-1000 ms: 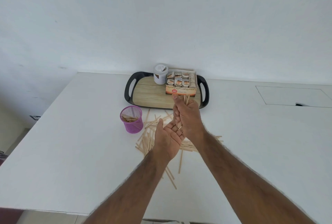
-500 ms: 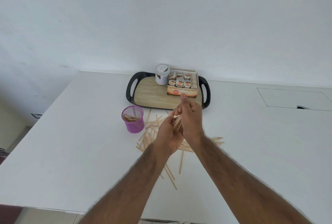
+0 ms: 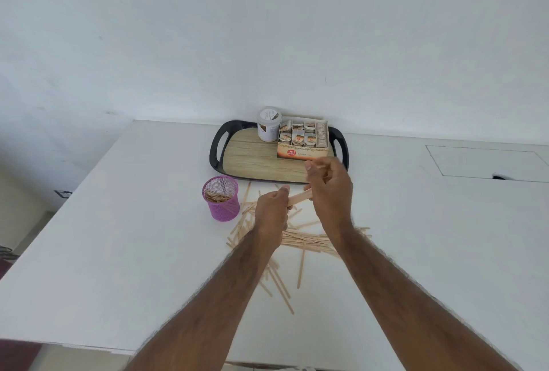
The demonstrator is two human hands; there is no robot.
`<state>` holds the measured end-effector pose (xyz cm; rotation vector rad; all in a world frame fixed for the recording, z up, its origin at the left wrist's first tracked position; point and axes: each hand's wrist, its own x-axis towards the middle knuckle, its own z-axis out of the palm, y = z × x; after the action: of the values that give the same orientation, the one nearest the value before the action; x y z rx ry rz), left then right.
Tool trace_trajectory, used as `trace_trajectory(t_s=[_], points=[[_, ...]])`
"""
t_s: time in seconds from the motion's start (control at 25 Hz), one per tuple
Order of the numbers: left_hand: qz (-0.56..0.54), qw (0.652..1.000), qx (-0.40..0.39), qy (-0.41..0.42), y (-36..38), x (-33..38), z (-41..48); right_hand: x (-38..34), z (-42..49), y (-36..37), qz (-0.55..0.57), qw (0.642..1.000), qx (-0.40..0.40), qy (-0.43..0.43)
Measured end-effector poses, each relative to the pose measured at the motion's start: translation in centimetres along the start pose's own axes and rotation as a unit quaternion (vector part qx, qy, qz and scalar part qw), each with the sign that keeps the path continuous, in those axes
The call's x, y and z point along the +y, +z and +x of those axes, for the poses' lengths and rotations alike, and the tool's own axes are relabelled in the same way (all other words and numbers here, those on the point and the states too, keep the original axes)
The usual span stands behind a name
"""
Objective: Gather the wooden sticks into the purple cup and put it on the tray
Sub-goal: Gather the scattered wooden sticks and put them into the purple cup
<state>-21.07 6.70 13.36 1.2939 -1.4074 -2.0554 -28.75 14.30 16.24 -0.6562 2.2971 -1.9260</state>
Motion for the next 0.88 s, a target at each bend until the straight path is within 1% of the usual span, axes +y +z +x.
trace_trajectory(t_s=[0.08, 0.12, 0.16, 0.24, 0.32, 0.44, 0.52, 0.56, 0.6, 0.64, 0.68, 0.72, 0.76, 0.8, 0.84, 0.88], points=[[0.009, 0.999, 0.012, 0.035, 0.2, 0.3, -0.5, 0.4, -0.4, 0.1, -0.127, 0.991, -0.041, -0.024], [0.018, 0.999, 0.007, 0.051, 0.2, 0.5, -0.7, 0.5, -0.7, 0.2, -0.163, 0.985, -0.047, -0.026], [0.037, 0.996, 0.000, 0.077, 0.1, 0.5, -0.9, 0.5, -0.8, 0.1, -0.175, 0.983, -0.043, -0.022], [0.089, 0.983, 0.006, 0.161, 0.0, 0.5, -0.9, 0.5, -0.5, -0.3, -0.159, 0.987, -0.021, 0.012], [0.131, 0.962, 0.030, 0.239, 0.1, 0.5, -0.8, 0.7, -0.3, -0.6, -0.140, 0.986, -0.020, 0.087], [0.182, 0.925, 0.071, 0.325, -0.1, -0.4, -0.6, 0.6, -0.3, -0.8, -0.113, 0.972, -0.099, 0.180], [0.186, 0.918, 0.082, 0.342, -0.5, -0.9, -0.5, 0.6, -0.1, -0.7, -0.052, 0.970, -0.125, 0.203], [0.182, 0.923, 0.077, 0.330, -0.6, -1.0, -0.5, 0.7, -0.1, -0.7, -0.030, 0.974, -0.122, 0.188], [0.170, 0.935, 0.069, 0.302, -0.7, -1.0, -0.4, 0.9, -0.1, -0.7, -0.021, 0.980, -0.112, 0.163], [0.146, 0.956, 0.056, 0.249, -0.6, -0.7, -0.3, 1.1, 0.0, -0.7, -0.023, 0.986, -0.101, 0.133], [0.107, 0.980, 0.033, 0.168, -0.6, -0.3, -0.2, 1.3, -0.1, -0.7, -0.034, 0.990, -0.094, 0.100], [0.062, 0.995, -0.001, 0.073, -0.7, 0.3, -0.2, 1.6, -0.2, -0.8, -0.047, 0.993, -0.088, 0.069], [0.034, 0.999, -0.035, -0.011, -0.9, 0.8, -0.1, 1.9, -0.3, -0.7, -0.056, 0.994, -0.083, 0.040], [0.031, 0.996, -0.064, -0.059, -1.2, 1.1, 0.0, 2.2, -0.5, -0.7, -0.061, 0.995, -0.077, 0.017], [0.041, 0.993, -0.083, -0.072, -1.3, 1.3, 0.1, 2.4, -0.7, -0.7, -0.064, 0.995, -0.076, -0.003], [0.055, 0.992, -0.097, -0.063, -1.4, 1.4, 0.1, 2.6, -0.8, -0.7, -0.068, 0.995, -0.077, -0.017]])
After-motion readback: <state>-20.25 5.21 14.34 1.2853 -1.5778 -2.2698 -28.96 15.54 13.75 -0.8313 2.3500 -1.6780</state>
